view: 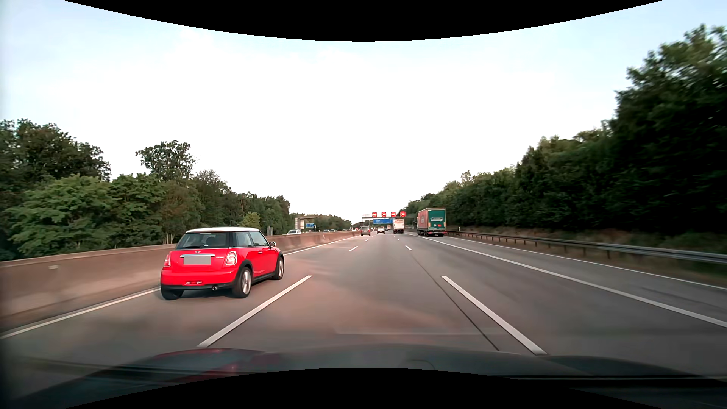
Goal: Follow the waypoints while adhering to traffic rules and regulations
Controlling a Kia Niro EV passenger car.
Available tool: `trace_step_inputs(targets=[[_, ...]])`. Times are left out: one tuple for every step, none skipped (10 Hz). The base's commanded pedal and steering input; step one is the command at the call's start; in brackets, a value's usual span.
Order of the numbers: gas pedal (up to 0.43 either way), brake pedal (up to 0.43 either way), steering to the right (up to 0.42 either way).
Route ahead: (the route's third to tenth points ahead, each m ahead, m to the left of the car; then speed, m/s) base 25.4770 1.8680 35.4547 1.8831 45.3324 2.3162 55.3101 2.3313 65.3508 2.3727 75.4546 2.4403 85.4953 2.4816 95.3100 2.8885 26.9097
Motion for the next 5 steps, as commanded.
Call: trace_step_inputs(targets=[[0.189,0.0,-0.004],[0.189,0.0,-0.004],[0.189,0.0,-0.004],[0.189,0.0,-0.004],[0.189,0.0,-0.004]])
